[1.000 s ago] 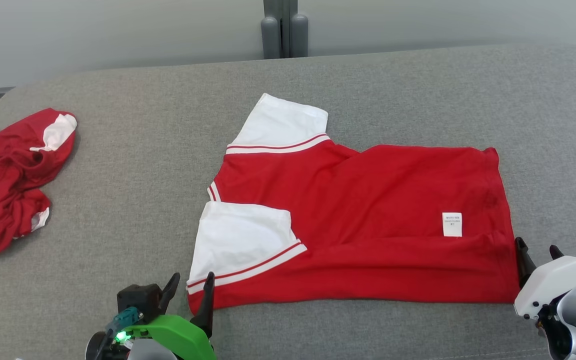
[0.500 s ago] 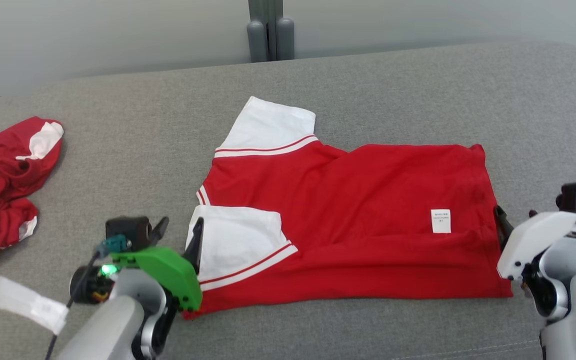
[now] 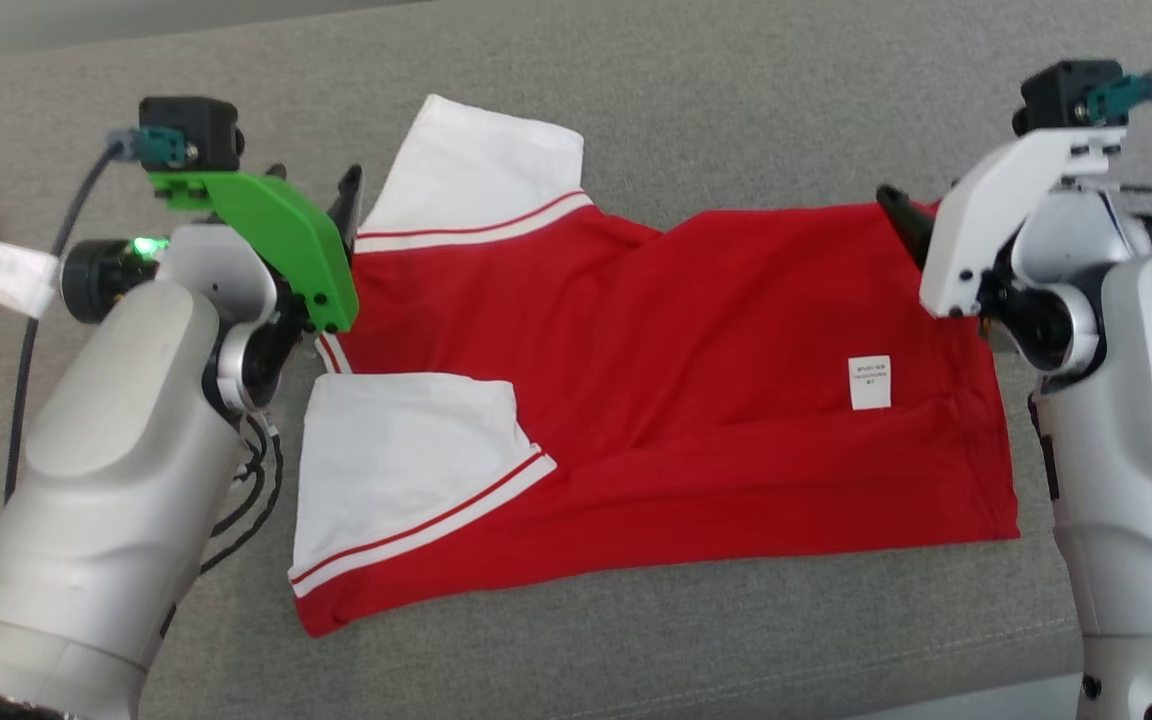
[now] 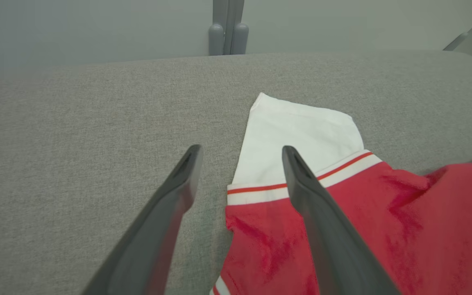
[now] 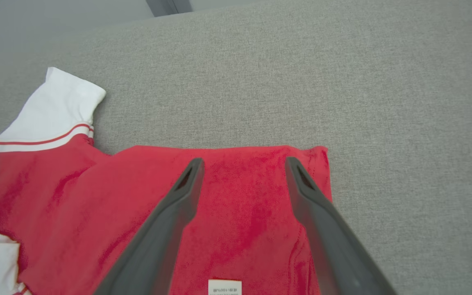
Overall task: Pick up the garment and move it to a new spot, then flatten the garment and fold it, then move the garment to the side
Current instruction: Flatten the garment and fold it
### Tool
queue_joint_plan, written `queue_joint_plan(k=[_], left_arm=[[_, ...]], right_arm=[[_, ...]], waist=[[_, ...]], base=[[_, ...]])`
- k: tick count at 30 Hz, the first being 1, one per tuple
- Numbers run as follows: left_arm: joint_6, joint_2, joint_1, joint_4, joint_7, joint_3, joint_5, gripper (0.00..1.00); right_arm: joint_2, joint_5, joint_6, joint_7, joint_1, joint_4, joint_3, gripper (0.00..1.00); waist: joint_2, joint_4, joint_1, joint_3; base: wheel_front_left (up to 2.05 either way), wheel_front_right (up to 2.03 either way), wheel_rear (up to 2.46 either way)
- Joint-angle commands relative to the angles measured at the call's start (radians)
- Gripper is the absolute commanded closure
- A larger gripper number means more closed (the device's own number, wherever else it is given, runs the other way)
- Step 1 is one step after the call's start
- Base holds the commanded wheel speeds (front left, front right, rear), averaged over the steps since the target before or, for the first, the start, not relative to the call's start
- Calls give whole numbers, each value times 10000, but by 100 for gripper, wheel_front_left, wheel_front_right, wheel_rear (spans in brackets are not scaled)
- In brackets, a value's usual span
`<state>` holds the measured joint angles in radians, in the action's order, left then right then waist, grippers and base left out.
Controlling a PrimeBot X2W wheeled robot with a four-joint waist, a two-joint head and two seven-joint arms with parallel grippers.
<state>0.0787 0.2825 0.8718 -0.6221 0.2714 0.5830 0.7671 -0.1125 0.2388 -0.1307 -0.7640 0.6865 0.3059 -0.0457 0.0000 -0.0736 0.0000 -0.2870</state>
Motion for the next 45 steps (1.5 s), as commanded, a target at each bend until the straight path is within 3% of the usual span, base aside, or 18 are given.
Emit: queue_joint_plan(k=[1, 10, 23, 24, 25, 26, 36, 45], left_arm=[[-125, -17, 412, -259, 170, -76, 170, 0], [-362, -104, 2051, -1554, 376, 22, -86, 0], [1, -106, 3236, -3084, 602, 493, -683, 0], [-17, -120, 3267, -3181, 719, 518, -657, 4], [-104, -152, 3253, -3288, 889, 548, -595, 63], [-177, -193, 3229, -3352, 1027, 528, -493, 100], [-827, 130, 3579, -3072, 2010, 289, 78, 100], [-614, 541, 3690, -2414, 2073, 234, 67, 100]], right_arm=[[-68, 57, 0, 82, 382, 147, 235, 0], [-290, 329, 0, 567, 1367, 571, 1145, 0], [-397, 908, 0, 1264, 1589, 315, 1519, 0], [-427, 927, 0, 1250, 1620, 268, 1545, 0], [-470, 945, 0, 1224, 1653, 205, 1586, 0], [-511, 979, 0, 1186, 1672, 161, 1600, 0], [-1273, 1418, 0, -272, 1866, -698, 2361, 0], [-1779, 706, 0, -301, 1986, -622, 2908, 0]], waist=[[0, -815, 0, -1178], [0, -1417, 0, -2276], [0, -1942, 0, -2943], [0, -1942, 0, -2958], [0, -1934, 0, -2966], [0, -1918, 0, -2969], [0, -1737, 0, -3010], [0, -1714, 0, -3190]], base=[[0, 0, 0], [0, 0, 0], [0, 0, 0], [0, 0, 0], [0, 0, 0], [0, 0, 0], [0, 0, 0], [0, 0, 0]])
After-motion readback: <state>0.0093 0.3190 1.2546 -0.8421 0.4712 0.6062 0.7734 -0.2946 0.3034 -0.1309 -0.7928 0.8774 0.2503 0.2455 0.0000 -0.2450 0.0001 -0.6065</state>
